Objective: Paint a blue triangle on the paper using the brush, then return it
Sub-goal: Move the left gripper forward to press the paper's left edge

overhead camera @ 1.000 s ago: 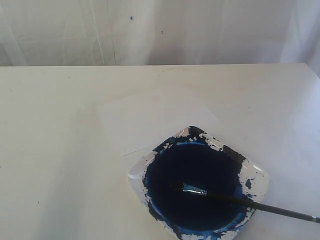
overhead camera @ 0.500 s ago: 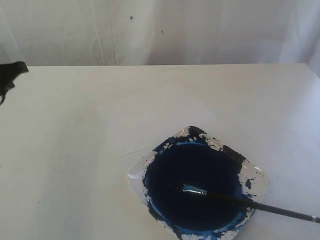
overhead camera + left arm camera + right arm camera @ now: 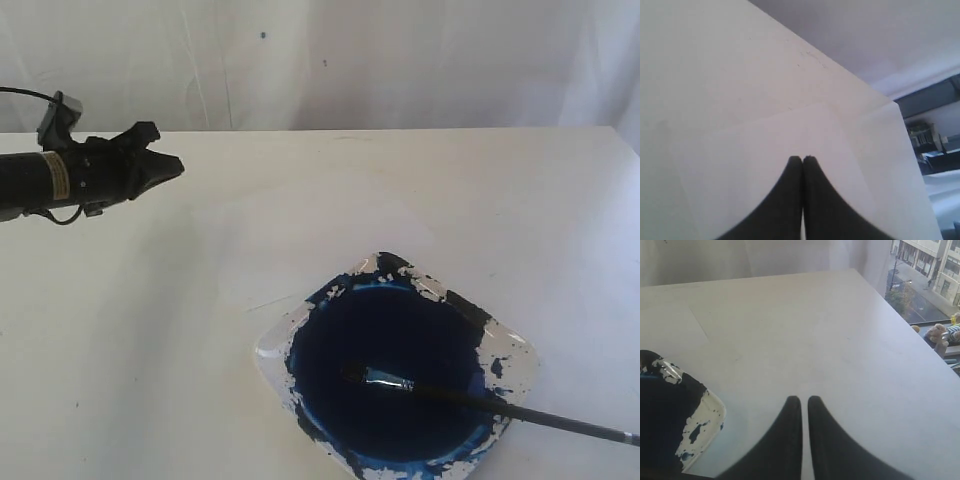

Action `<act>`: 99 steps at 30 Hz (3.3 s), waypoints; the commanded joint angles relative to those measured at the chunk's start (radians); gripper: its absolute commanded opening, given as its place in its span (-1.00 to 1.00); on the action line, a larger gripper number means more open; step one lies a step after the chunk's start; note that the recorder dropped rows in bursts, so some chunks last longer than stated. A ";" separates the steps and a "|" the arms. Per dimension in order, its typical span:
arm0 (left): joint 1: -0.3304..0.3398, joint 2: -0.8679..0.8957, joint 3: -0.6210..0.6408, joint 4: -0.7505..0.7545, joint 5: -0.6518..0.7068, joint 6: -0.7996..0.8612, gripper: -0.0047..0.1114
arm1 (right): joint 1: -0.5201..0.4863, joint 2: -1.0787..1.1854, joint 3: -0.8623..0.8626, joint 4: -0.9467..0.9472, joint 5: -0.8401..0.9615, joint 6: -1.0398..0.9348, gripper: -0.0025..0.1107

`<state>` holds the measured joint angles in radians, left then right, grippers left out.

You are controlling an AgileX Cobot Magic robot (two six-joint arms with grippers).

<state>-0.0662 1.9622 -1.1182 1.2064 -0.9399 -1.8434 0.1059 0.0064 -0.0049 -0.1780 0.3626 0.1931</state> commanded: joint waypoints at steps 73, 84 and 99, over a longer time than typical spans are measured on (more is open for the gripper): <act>-0.126 0.281 -0.291 0.093 0.368 0.087 -0.92 | 0.003 -0.006 0.005 -0.006 -0.010 0.001 -0.86; -0.126 0.281 -0.291 0.104 0.366 0.087 -0.92 | 0.003 -0.006 0.005 -0.006 -0.010 0.001 -0.86; -0.126 0.281 -0.291 0.165 0.366 0.089 -0.92 | 0.003 -0.006 0.005 -0.006 -0.010 0.001 -0.86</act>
<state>-0.1872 2.2417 -1.4074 1.3397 -0.5829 -1.7513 0.1059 0.0064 -0.0049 -0.1780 0.3626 0.1950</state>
